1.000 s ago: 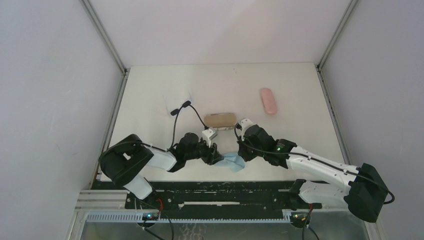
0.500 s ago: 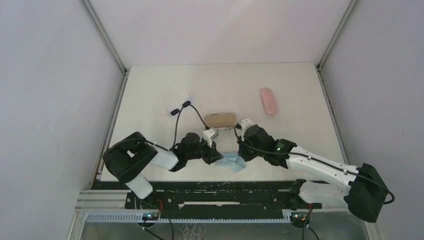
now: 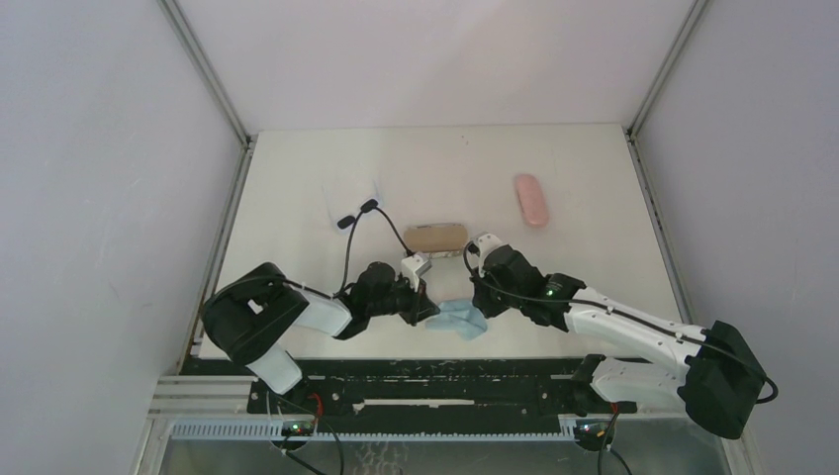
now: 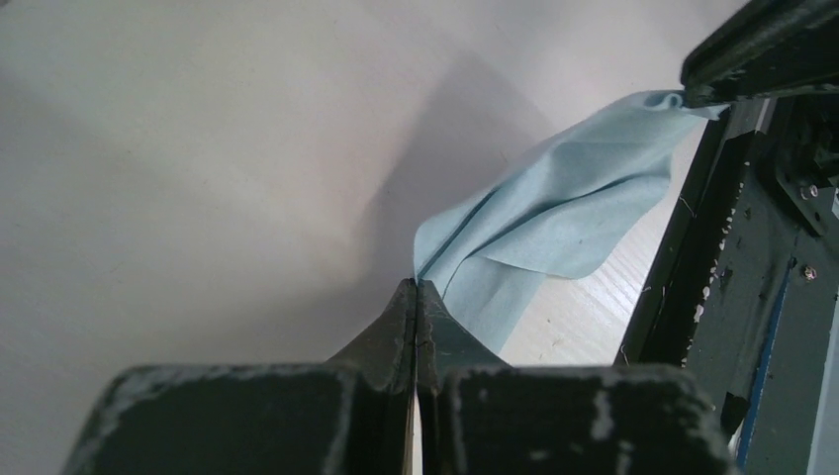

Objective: Organize the sunglasses
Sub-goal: Fold the glasses cleaning cloth at the center of the board.

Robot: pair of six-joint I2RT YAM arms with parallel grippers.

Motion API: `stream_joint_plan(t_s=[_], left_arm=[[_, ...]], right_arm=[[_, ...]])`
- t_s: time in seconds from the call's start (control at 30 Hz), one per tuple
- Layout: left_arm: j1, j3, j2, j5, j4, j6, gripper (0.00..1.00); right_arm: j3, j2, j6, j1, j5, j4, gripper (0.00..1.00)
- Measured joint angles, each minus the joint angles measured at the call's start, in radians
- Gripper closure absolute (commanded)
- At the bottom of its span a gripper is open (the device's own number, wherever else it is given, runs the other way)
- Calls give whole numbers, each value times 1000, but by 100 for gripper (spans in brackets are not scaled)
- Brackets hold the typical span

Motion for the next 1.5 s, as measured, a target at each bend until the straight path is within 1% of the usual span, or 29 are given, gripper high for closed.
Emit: stream_joint_plan(t_s=[0.4,0.6,0.87,0.93,1.0,1.07,1.17,1.5], left_arm=[[0,67,-85,-12,-166,12,100],[0,137,-85,-36,-278,37,100],[0,177,-79,-54,-359,57,100],[0,188,-68,-55,-371,64,100],[0,200,-54,-55,-385,64,100],[0,208,-44,-55,-394,64,100],[0,217,-36,-55,-407,65,100],[0,220,-31,-55,-414,73,100]], right_arm=[[-9,92,-1,-103,-23,55,100],[-9,169,-18,-163,-76,108,100],[-9,246,-41,-251,-133,171,100],[-9,256,-45,-277,-149,188,95],[-9,266,-48,-295,-166,202,86],[-9,275,-53,-308,-180,212,80],[-9,284,-60,-317,-196,224,72],[-9,304,-72,-338,-233,254,58]])
